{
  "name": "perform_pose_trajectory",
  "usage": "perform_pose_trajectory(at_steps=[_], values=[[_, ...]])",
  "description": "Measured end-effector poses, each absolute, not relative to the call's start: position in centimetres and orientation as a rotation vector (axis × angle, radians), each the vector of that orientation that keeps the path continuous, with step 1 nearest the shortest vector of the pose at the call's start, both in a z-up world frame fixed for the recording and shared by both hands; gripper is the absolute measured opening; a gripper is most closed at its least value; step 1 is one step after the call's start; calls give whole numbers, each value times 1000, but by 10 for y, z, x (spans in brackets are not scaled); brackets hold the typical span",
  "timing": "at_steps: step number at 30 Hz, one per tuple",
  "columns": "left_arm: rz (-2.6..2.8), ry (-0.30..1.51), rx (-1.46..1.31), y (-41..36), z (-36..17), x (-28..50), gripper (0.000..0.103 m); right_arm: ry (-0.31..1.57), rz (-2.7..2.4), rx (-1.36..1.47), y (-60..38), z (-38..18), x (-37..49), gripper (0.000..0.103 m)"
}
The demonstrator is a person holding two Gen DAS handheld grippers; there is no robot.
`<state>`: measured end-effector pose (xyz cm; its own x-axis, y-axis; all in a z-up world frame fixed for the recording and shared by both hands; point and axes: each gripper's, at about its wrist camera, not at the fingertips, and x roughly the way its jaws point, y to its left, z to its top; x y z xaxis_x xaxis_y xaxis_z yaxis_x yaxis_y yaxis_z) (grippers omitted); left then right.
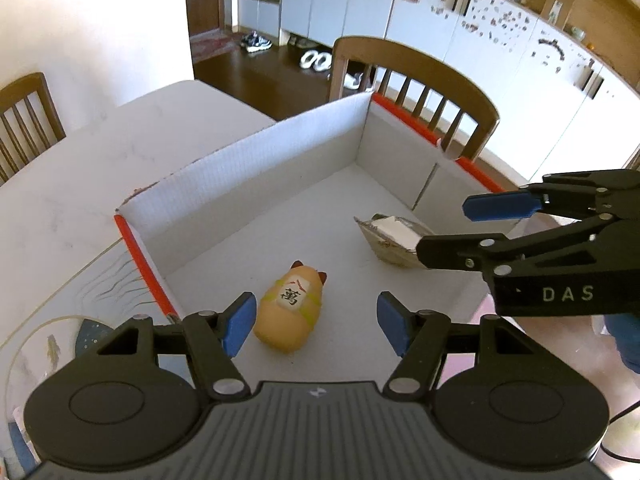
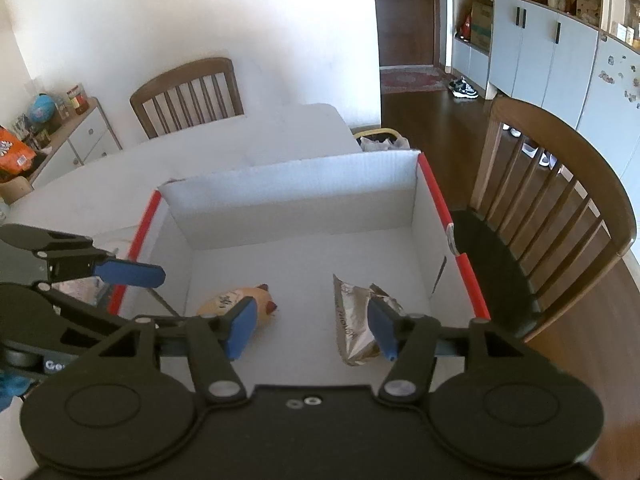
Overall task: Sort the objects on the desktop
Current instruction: 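Withdraw both tools from the shoebox back over the snack pile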
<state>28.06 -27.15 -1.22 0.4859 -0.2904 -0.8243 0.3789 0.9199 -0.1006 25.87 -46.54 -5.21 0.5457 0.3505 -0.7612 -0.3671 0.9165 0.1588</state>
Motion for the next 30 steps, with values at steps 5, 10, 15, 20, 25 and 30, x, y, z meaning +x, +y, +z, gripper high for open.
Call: perform_pose_trajectory(at_steps=[5, 10, 15, 20, 25, 30], values=[[-406, 932, 91, -261, -1, 263, 66, 867, 445, -12, -461, -38, 247, 65], [-406, 887, 78, -251, 8, 248, 66, 847, 450, -7, -454, -29, 236, 67], [-402, 863, 70, -239, 9, 233, 66, 832, 441, 12, -451, -26, 228, 67], [-397, 843, 63, -226, 12, 215, 66, 820, 425, 21, -448, -24, 217, 70], [-399, 827, 51, -215, 15, 198, 66, 807, 416, 11, -438, -24, 208, 76], [-404, 801, 65, -205, 18, 181, 69, 809, 402, 21, -429, -25, 198, 78]])
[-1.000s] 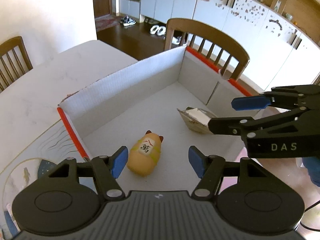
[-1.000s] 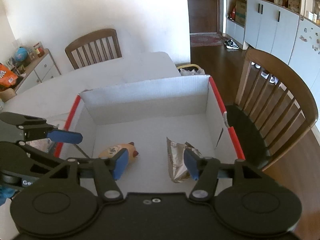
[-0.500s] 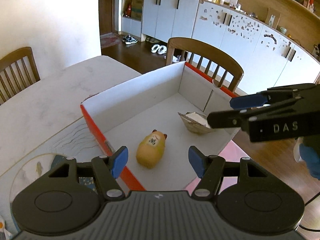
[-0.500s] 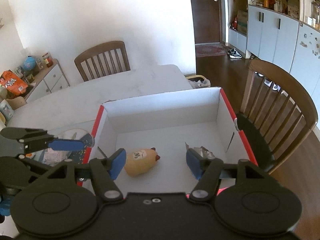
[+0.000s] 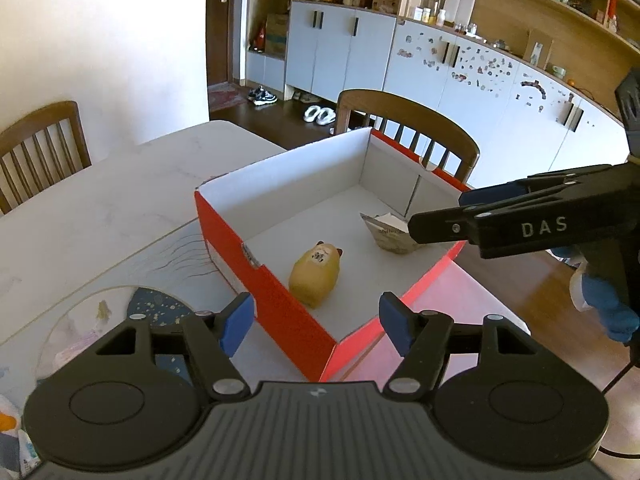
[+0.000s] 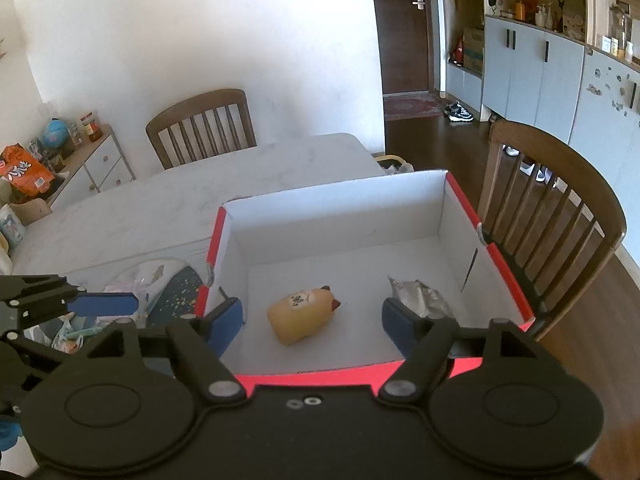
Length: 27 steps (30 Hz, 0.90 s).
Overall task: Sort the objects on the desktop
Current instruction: 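Withdraw both tools from the shoebox back over the snack pile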
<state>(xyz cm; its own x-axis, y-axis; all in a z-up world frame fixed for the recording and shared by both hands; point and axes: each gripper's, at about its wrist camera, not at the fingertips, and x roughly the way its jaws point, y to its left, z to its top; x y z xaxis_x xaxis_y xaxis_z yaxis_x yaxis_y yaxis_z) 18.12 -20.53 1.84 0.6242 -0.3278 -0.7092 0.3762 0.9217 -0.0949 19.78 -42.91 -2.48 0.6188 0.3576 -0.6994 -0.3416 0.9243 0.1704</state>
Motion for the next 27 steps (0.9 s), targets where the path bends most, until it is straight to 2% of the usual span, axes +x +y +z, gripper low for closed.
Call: perform_pose_trajectory(at_steps=[10, 13, 14, 17, 27], values=[[-383, 791, 49, -176, 18, 154, 83, 797, 407, 6, -405, -25, 174, 85], [-379, 792, 12, -165, 21, 146, 84, 775, 405, -1, -396, -22, 164, 93], [-379, 788, 5, -163, 23, 144, 87, 765, 402, -1, -393, -21, 161, 93], [-366, 771, 0, -153, 26, 137, 103, 756, 409, 8, -387, -18, 156, 95], [-313, 746, -10, -114, 23, 117, 103, 747, 431, 21, -363, -20, 138, 96]])
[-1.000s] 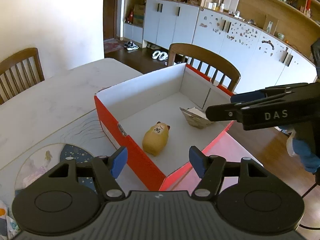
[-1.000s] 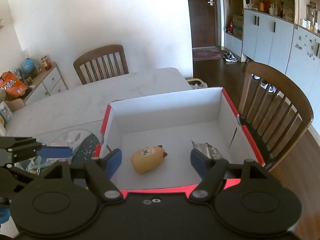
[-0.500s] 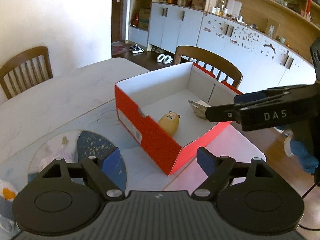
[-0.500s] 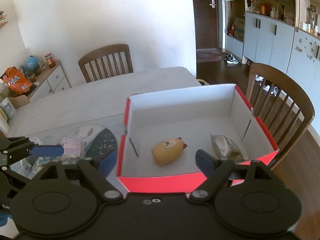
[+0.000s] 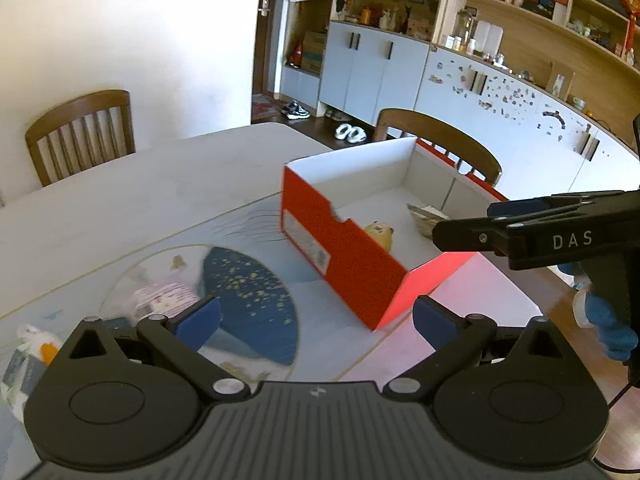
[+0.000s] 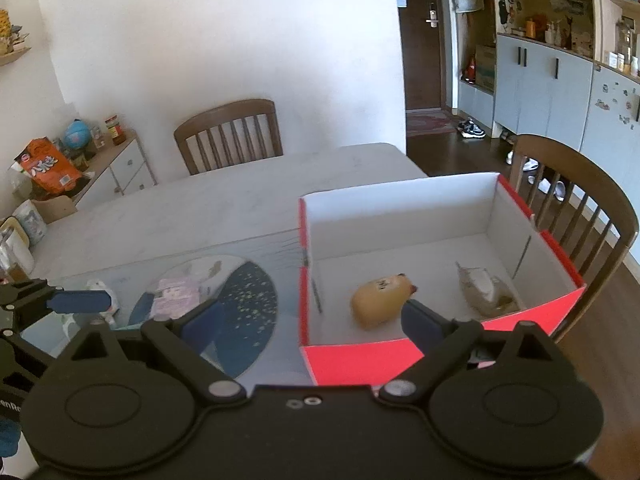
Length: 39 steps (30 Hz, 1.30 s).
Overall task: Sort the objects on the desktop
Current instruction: 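Withdraw both tools from the shoebox back over the snack pile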
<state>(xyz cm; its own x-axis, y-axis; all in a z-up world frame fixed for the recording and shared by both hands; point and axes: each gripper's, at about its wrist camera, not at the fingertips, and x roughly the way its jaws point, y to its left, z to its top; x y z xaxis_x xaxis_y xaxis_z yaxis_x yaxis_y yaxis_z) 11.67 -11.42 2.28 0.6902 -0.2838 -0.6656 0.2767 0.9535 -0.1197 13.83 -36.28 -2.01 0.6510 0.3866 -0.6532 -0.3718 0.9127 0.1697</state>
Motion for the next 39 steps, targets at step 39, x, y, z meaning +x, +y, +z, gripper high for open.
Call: perform_pose_trajectory(at_steps=[39], values=[[-64, 722, -98, 32, -39, 42, 103, 716, 580, -111, -243, -57, 85, 96]])
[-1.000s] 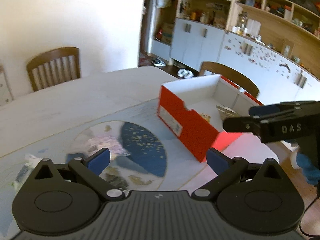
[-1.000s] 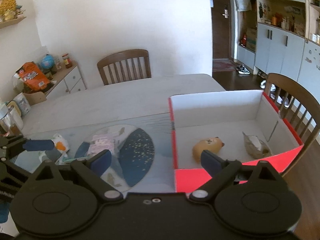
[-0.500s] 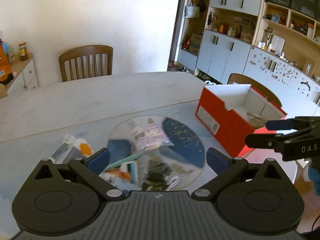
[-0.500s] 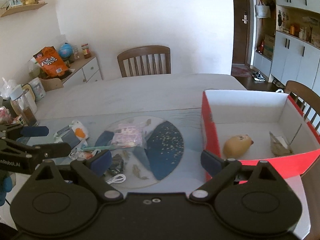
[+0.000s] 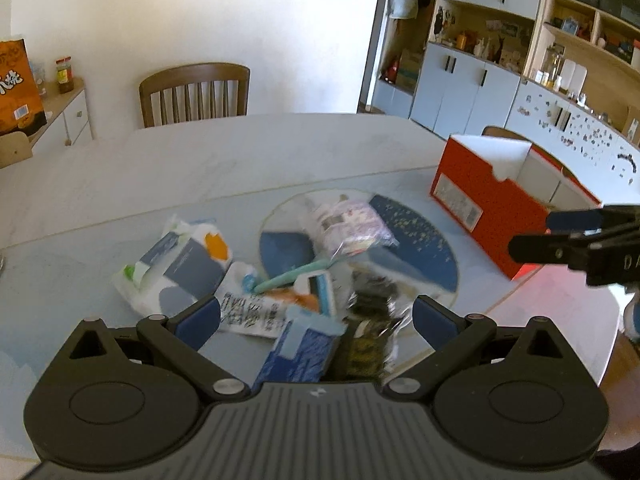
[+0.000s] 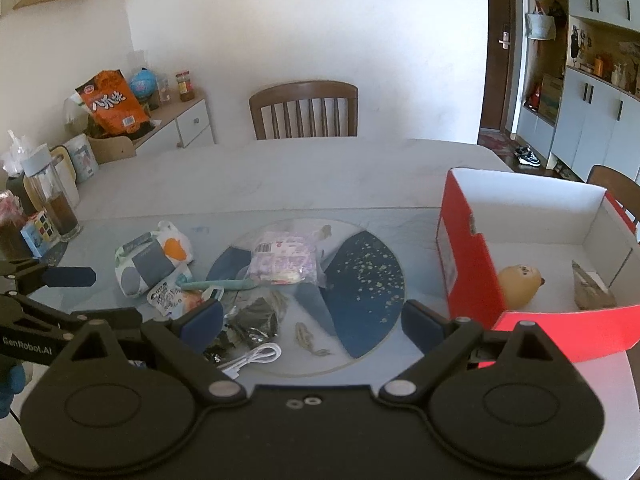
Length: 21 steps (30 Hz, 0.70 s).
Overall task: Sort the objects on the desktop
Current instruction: 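Grasp the blue-and-white box with the left tool while the right tool grasps the black bag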
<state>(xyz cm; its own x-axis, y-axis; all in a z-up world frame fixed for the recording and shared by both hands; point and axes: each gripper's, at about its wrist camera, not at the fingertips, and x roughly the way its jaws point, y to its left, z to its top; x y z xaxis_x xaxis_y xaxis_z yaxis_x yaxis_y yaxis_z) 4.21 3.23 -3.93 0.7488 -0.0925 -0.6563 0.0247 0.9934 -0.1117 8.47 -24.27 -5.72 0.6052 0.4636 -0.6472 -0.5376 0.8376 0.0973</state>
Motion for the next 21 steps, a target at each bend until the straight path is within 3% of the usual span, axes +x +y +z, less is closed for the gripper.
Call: perform_pose_trajectory(at_steps=[21], values=[[-120, 757, 18, 54, -101, 59, 99, 773, 562, -142, -201, -102, 98, 96]])
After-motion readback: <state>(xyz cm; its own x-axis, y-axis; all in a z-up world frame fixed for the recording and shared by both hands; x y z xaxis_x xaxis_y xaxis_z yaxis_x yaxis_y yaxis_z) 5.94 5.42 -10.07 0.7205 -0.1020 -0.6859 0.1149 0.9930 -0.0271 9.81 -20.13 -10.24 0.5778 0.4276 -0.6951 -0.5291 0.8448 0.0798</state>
